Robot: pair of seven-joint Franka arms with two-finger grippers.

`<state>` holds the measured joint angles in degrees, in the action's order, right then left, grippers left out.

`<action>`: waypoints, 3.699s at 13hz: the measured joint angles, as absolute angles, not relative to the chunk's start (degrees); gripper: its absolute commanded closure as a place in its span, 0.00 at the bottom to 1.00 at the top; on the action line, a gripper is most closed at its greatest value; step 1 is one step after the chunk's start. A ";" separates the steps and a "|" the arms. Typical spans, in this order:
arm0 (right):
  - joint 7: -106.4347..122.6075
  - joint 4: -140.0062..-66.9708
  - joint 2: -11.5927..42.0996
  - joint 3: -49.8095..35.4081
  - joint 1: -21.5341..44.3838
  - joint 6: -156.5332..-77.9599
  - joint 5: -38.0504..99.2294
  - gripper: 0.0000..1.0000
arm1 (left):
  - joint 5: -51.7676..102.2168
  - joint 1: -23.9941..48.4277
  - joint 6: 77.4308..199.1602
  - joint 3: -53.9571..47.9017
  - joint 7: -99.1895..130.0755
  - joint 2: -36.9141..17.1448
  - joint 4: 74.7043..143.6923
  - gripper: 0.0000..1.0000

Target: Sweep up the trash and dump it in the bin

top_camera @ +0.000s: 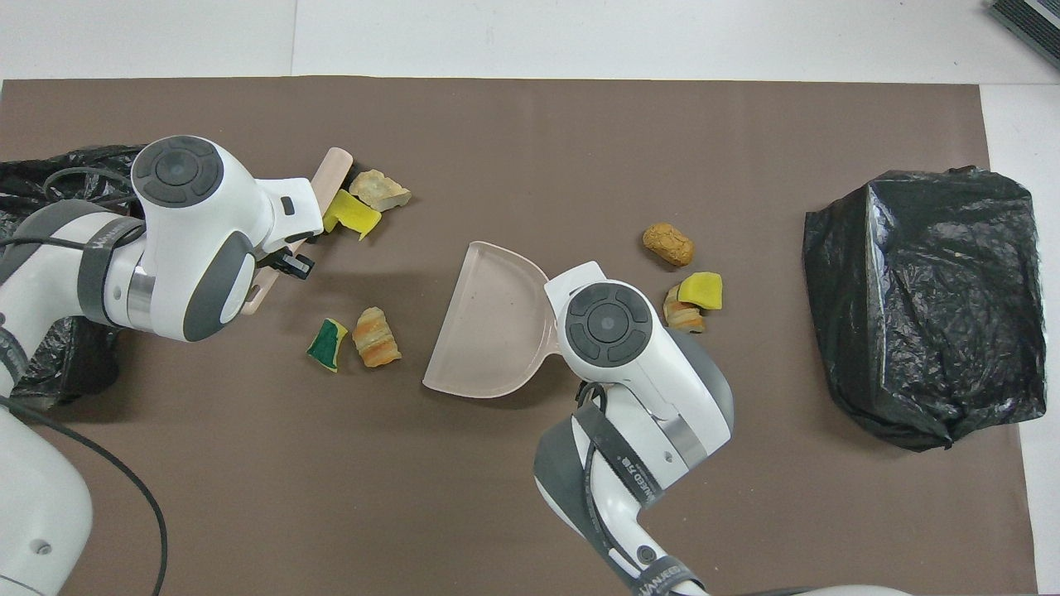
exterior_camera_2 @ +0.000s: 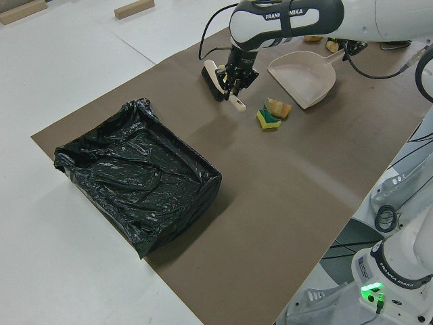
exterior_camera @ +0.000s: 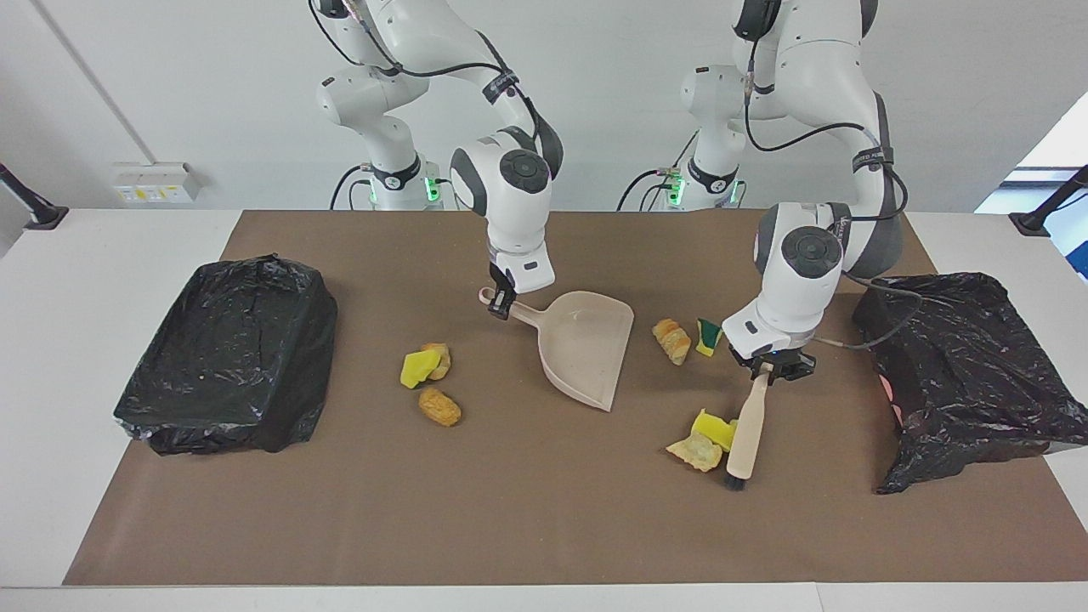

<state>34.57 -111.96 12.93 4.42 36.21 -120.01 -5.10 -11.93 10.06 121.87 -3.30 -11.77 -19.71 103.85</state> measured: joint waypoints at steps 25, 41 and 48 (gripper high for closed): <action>41.44 -112.74 12.58 4.54 35.18 -121.88 -5.61 1.00 | -3.47 19.32 100.35 -1.24 26.44 3.26 121.40 1.00; 42.01 -113.07 12.57 4.43 35.13 -122.09 -5.65 1.00 | 9.41 33.34 124.51 -3.22 45.06 4.11 135.56 1.00; 41.24 -113.14 12.57 4.45 35.10 -122.09 -5.66 1.00 | 10.21 38.65 124.80 -3.59 37.45 -0.69 126.63 1.00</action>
<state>41.24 -113.14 12.57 4.45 35.10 -122.09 -5.66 10.21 38.65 124.80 -3.59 37.45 -0.69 126.63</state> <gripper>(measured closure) 0.678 0.744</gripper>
